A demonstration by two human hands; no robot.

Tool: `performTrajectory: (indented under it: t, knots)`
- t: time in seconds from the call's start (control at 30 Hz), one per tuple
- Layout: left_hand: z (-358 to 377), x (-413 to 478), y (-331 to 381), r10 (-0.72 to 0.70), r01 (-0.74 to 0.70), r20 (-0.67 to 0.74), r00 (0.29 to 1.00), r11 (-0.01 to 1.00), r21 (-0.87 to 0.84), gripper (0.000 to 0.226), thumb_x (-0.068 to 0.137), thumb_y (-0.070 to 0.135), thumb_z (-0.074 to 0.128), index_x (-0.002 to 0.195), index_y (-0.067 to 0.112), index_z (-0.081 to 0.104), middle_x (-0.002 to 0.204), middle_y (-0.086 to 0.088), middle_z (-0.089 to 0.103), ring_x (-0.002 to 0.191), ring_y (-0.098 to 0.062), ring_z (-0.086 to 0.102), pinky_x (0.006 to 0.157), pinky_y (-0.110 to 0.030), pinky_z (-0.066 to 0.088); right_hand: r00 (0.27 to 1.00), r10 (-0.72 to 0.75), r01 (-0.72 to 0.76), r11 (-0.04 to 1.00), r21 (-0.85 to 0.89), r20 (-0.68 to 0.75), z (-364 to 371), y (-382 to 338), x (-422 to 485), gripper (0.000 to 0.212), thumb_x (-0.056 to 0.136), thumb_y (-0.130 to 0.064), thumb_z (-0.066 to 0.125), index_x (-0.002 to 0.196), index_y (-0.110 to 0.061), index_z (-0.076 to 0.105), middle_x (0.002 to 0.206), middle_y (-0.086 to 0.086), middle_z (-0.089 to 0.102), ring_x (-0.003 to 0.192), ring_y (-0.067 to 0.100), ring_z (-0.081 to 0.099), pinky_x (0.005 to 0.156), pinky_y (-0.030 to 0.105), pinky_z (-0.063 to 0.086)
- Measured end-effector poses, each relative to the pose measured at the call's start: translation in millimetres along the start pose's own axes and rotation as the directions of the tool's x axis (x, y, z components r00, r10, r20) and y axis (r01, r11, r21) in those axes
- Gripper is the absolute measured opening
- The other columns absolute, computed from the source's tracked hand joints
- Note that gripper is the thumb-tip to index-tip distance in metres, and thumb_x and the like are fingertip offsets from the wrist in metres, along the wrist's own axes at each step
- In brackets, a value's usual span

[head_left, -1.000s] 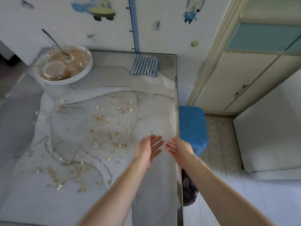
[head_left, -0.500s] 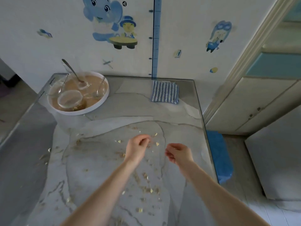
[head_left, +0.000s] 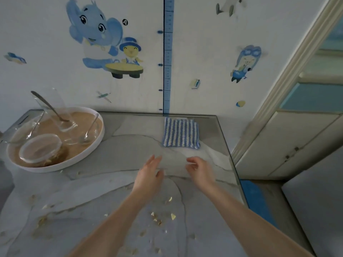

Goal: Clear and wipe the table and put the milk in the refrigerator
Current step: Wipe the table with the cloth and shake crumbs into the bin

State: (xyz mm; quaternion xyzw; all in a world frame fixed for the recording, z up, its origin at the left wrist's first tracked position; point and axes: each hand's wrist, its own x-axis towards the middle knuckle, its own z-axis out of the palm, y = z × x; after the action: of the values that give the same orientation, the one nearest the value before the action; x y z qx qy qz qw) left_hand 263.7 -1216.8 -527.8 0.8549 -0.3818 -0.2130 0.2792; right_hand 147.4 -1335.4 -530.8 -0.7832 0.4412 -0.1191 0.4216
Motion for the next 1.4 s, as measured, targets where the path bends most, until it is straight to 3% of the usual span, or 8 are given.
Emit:
performTrajectory:
  t: [0.3,0.43,0.63,0.83,1.0,1.13,1.27,1.4]
  knots:
    - [26,93,13,0.171,-0.195,0.103,0.980,0.929,0.315,0.061,0.095,0.017,0.037,0.148,0.019,0.006,0.157,0.002,-0.002,0.144,-0.011,-0.004,0.116,-0.043,0.001,0.970,-0.218,0.241,0.883,-0.402,0.103,-4,6,111,0.046,0.096,-0.017,0.040,0.140,-0.010,0.032,0.145,0.010,0.039,0.131,0.026,0.040,0.106,0.034,0.032]
    - [33,119,14,0.116,-0.190,0.225,0.967,0.920,0.342,0.054,0.099,0.026,0.028,0.148,0.017,0.005,0.157,0.002,0.002,0.145,-0.013,0.001,0.116,-0.045,0.001,0.966,-0.179,0.252,0.814,-0.523,0.186,4,19,133,0.041,0.094,-0.025,0.041,0.133,-0.012,0.039,0.137,0.012,0.045,0.125,0.029,0.044,0.102,0.041,0.038]
    - [36,122,13,0.114,-0.181,0.196,0.974,0.912,0.368,0.050,0.099,0.026,0.028,0.147,0.019,0.015,0.155,0.001,0.018,0.142,-0.019,0.019,0.115,-0.043,0.008,0.967,-0.219,0.250,0.756,-0.605,0.126,2,18,135,0.039,0.089,-0.030,0.052,0.127,-0.018,0.049,0.128,0.012,0.046,0.121,0.032,0.043,0.100,0.041,0.040]
    - [28,89,4,0.093,-0.165,0.220,0.971,0.927,0.336,0.048,0.099,0.026,0.028,0.146,0.023,0.018,0.151,0.001,0.029,0.138,-0.019,0.029,0.115,-0.044,0.009,0.943,-0.285,0.330,0.735,-0.592,0.172,5,17,100,0.022,0.089,-0.023,0.049,0.103,-0.010,0.060,0.112,0.014,0.055,0.108,0.031,0.053,0.083,0.036,0.042]
    - [22,34,-7,0.082,-0.177,0.261,0.962,0.916,0.361,0.049,0.097,0.025,0.033,0.145,0.030,0.020,0.150,0.007,0.030,0.138,-0.015,0.028,0.115,-0.042,0.006,0.927,-0.218,0.364,0.716,-0.596,0.305,7,20,48,0.024,0.091,-0.026,0.046,0.106,-0.014,0.060,0.115,0.010,0.056,0.110,0.028,0.053,0.084,0.034,0.041]
    - [14,-9,-4,0.112,-0.202,0.285,0.952,0.929,0.309,0.052,0.092,0.029,0.046,0.141,0.029,0.030,0.144,0.007,0.039,0.136,-0.015,0.029,0.115,-0.035,0.011,0.896,-0.177,0.350,0.847,-0.401,0.408,-11,17,11,0.017,0.090,-0.020,0.049,0.080,-0.030,0.059,0.090,0.003,0.062,0.094,0.024,0.058,0.071,0.027,0.034]
    - [-9,-39,14,0.150,-0.157,0.087,0.985,0.983,0.093,0.069,0.081,0.035,0.065,0.141,0.029,0.031,0.140,0.007,0.041,0.130,-0.014,0.038,0.103,-0.022,0.028,0.912,-0.260,0.340,0.912,-0.230,0.318,-47,-21,-21,0.029,0.091,-0.013,0.051,0.066,-0.027,0.052,0.063,-0.010,0.049,0.059,-0.005,0.051,0.055,0.014,0.034]
    - [-36,-57,42,0.100,-0.129,-0.137,0.986,0.966,-0.224,0.058,0.076,0.023,0.072,0.128,0.023,0.047,0.111,0.012,0.056,0.108,-0.010,0.053,0.089,-0.021,0.042,0.880,-0.310,0.364,0.927,-0.090,0.359,-88,-65,-56,0.026,0.093,-0.017,0.049,0.069,-0.025,0.049,0.063,-0.010,0.046,0.059,0.000,0.044,0.058,0.013,0.034]
